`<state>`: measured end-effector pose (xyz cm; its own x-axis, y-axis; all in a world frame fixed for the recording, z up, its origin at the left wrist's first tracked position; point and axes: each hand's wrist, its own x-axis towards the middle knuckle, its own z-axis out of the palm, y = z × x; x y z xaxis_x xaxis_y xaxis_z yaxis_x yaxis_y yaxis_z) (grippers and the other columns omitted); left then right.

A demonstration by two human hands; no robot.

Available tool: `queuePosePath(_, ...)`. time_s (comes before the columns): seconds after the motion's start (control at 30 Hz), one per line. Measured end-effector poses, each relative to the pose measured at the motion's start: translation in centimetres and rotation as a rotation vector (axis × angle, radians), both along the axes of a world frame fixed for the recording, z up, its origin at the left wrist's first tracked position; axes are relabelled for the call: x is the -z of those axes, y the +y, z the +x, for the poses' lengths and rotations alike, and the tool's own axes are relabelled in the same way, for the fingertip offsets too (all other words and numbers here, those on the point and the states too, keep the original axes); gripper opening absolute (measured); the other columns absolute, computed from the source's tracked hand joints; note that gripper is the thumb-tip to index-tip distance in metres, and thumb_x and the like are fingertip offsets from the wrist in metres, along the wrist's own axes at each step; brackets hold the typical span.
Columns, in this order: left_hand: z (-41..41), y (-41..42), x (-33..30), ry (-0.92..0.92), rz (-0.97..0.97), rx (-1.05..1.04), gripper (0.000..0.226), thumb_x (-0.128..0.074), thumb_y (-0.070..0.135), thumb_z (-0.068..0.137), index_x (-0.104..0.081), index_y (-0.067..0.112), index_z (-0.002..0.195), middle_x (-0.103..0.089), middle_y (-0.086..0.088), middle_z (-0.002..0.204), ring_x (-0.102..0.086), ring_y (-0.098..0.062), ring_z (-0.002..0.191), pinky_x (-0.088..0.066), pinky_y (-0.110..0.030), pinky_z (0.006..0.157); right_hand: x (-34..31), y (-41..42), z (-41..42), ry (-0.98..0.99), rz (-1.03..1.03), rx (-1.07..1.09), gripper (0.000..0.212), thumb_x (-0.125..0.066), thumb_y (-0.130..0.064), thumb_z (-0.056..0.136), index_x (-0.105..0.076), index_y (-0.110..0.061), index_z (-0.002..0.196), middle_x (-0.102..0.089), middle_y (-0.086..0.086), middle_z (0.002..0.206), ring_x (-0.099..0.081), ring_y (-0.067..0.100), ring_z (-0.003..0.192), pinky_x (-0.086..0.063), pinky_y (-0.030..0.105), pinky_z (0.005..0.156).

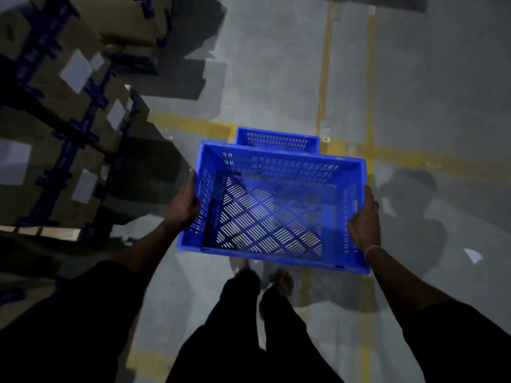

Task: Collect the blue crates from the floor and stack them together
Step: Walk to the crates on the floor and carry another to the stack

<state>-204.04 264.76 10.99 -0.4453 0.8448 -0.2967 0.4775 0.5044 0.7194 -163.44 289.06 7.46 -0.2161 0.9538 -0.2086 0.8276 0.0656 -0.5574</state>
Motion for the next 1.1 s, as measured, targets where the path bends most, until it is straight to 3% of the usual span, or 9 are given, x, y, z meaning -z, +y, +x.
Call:
queuePosePath(0.1,-3.3,5.0,2.3,-0.08,-0.004,-0.011,0.083,-0.055,0.055,0.081,-0.015,0.05,0.154,-0.055,-0.004,0.147,-0.061,-0.017,0.12,-0.053,-0.05,0.099,3.2,5.0,-3.0,-0.03,-0.023,-0.004,0.091,-0.052,0.007,0.081,-0.02,-0.024,0.159,-0.045,0.025,0.128,-0.06,0.049,0.09,-0.052,0.048,0.078)
queuePosePath(0.2,-6.0,10.3,5.0,-0.106,0.035,-0.003,0.068,-0.056,0.057,0.076,-0.024,0.076,0.132,-0.064,0.035,0.118,-0.065,0.004,0.099,-0.056,-0.019,0.085,7.1,9.3,-6.2,-0.062,-0.017,-0.016,0.088,-0.051,0.005,0.082,-0.023,-0.026,0.16,-0.046,0.025,0.121,-0.058,0.049,0.089,-0.051,0.049,0.08)
queuePosePath(0.33,-10.2,16.3,13.1,-0.078,0.0,0.01,0.088,-0.049,0.047,0.082,-0.022,0.018,0.161,-0.046,-0.013,0.156,-0.053,-0.033,0.135,-0.046,-0.048,0.109,13.2,14.7,-10.2,-0.073,-0.032,0.01,0.081,-0.044,-0.004,0.083,-0.027,-0.021,0.16,-0.045,0.027,0.117,-0.056,0.052,0.091,-0.049,0.053,0.081)
queuePosePath(0.4,-12.5,19.1,18.4,-0.05,-0.076,0.009,0.093,-0.044,0.043,0.084,-0.012,0.004,0.162,-0.03,-0.019,0.164,-0.04,-0.035,0.145,-0.035,-0.046,0.118,16.6,17.3,-11.6,-0.03,-0.006,0.016,0.084,-0.038,-0.015,0.077,-0.027,-0.017,0.159,-0.046,0.028,0.119,-0.055,0.052,0.097,-0.049,0.055,0.085)
queuePosePath(0.63,-16.0,28.3,31.0,0.022,-0.016,0.047,0.102,-0.035,0.073,0.092,-0.007,0.004,0.162,-0.02,-0.015,0.167,-0.026,-0.021,0.149,-0.025,-0.03,0.118,27.8,26.7,-15.2,0.018,-0.023,0.038,0.083,-0.039,-0.022,0.078,-0.024,-0.023,0.16,-0.048,0.027,0.122,-0.055,0.05,0.107,-0.049,0.052,0.087)
queuePosePath(0.77,-17.5,31.1,36.5,0.079,-0.006,0.03,0.084,-0.039,0.05,0.095,-0.009,0.013,0.164,-0.023,-0.007,0.167,-0.032,-0.023,0.148,-0.033,-0.043,0.119,32.8,30.4,-16.3,0.006,-0.021,0.005,0.083,-0.039,-0.028,0.081,-0.02,-0.025,0.161,-0.046,0.025,0.119,-0.055,0.05,0.103,-0.05,0.056,0.088)
queuePosePath(0.87,-16.4,33.6,36.2,0.083,0.113,0.045,0.066,-0.037,0.065,0.098,-0.012,0.051,0.157,-0.031,0.018,0.158,-0.037,-0.006,0.135,-0.032,-0.017,0.107,35.2,32.1,-17.0,-0.014,0.006,-0.016,0.08,-0.045,-0.022,0.086,-0.018,-0.027,0.161,-0.046,0.023,0.118,-0.054,0.048,0.099,-0.05,0.055,0.083)
queuePosePath(1.0,-17.7,34.5,38.3,0.108,0.106,0.005,0.074,-0.04,0.039,0.097,-0.014,0.019,0.163,-0.033,-0.011,0.163,-0.042,-0.029,0.142,-0.04,-0.042,0.111,36.7,33.9,-17.7,-0.014,0.058,-0.063,0.08,-0.046,-0.001,0.09,-0.017,-0.021,0.162,-0.045,0.025,0.123,-0.052,0.047,0.102,-0.048,0.053,0.084)
queuePosePath(1.1,-18.9,34.6,38.5,0.075,0.111,0.04,0.07,-0.042,0.046,0.1,-0.012,0.033,0.162,-0.037,0.013,0.16,-0.049,-0.022,0.137,-0.047,-0.04,0.108,37.1,34.3,-18.5,-0.045,0.061,-0.062,0.085,-0.046,0.006,0.088,-0.015,-0.021,0.162,-0.044,0.024,0.121,-0.053,0.047,0.094,-0.049,0.051,0.075)
